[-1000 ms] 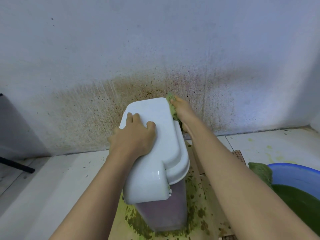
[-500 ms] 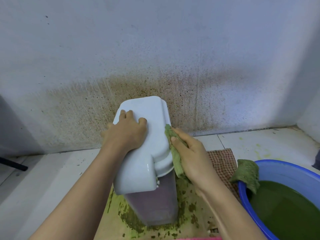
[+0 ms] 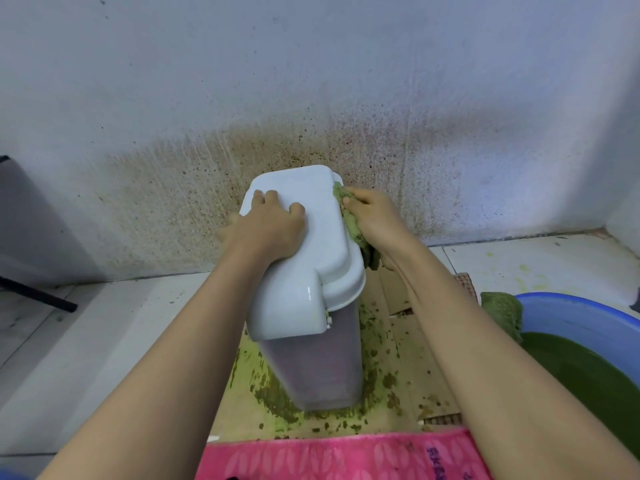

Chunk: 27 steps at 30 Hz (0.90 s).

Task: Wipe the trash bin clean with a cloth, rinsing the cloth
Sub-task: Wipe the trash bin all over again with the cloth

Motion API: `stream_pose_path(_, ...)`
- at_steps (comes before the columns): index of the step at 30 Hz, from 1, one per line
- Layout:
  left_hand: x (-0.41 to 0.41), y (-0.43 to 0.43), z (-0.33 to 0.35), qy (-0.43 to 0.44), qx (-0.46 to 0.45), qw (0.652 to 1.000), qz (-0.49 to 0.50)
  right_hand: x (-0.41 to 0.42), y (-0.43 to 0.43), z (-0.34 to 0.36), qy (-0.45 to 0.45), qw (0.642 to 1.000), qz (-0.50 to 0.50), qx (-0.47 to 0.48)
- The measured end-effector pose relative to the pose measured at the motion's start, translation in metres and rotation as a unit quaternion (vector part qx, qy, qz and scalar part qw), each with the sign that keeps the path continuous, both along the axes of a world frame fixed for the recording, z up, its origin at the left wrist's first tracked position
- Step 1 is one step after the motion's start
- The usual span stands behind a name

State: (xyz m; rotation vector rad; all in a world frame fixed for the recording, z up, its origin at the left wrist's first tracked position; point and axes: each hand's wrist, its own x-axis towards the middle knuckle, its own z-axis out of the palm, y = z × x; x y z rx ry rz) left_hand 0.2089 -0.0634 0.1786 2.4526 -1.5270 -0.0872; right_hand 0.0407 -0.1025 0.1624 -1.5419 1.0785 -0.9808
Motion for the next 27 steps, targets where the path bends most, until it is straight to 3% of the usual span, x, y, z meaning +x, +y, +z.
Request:
stream_pose_path(5,0.002,-0.005,0.003,0.032,-0.012,0.999,-0.005,-0.029,0.056,-0.014,-0.053,0.998,0.035,-0.028)
stream_pose_path(9,0.0,-0.002,0.008,0.032,-0.013,0.999,0.001,-0.037,0.102,-0.035,-0.019,0.989,-0.02,-0.144)
stream_pose_path(16,-0.002,0.006,0.015,0.062,-0.034,0.997,-0.026,-0.016,0.164,-0.073,0.117,0.911,-0.156,-0.363)
stream_pose_path(20,0.0,0.013,0.017,0.071,-0.047,0.995,-0.051,-0.031,0.169,-0.081,0.073,0.915,-0.153,-0.366)
stream_pose_path(23,0.001,0.016,0.016,0.074,-0.047,0.995,-0.042,-0.038,0.165,-0.076,0.026,0.904,-0.213,-0.371)
stream_pose_path(27,-0.002,0.017,0.015,0.056,-0.059,0.996,-0.044,-0.022,0.159,-0.077,0.081,0.887,-0.181,-0.416)
